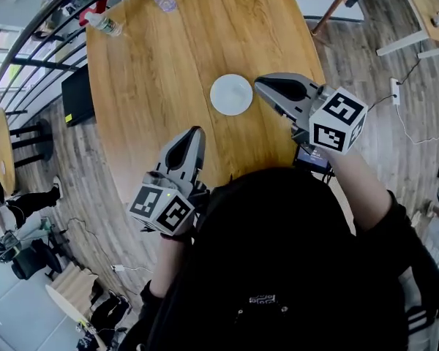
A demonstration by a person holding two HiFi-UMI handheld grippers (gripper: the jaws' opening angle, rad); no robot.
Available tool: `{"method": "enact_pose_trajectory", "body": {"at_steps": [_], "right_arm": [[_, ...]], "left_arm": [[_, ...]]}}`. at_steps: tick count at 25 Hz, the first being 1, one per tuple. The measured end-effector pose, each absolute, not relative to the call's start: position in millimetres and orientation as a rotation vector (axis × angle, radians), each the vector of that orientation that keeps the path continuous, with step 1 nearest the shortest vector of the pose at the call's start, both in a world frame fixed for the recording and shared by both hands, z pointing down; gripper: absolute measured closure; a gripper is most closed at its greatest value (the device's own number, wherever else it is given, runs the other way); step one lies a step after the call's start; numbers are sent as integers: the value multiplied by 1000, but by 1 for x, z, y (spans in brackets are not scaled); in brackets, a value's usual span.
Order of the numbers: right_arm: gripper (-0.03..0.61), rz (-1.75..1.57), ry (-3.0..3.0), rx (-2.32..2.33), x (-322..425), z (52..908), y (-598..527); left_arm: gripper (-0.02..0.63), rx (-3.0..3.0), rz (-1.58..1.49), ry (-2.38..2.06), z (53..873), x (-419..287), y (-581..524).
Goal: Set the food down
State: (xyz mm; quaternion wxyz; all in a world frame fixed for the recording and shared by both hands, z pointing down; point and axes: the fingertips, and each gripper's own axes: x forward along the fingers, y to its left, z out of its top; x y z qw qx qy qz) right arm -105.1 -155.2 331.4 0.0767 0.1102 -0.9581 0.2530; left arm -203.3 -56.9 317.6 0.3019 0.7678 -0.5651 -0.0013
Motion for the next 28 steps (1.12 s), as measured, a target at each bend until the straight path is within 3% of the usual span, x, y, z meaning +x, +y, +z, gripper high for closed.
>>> {"method": "enact_pose_trajectory", "body": {"at_steps": [9,28], "right_arm": [[561,663,-3116,325,-49,249,-151],[561,596,-3118,362,-42,243,-136]], "left_arm": [[615,2214,17,-1367,295,-182,-87],[615,2248,32,-1297,300,-163,-83]]}}
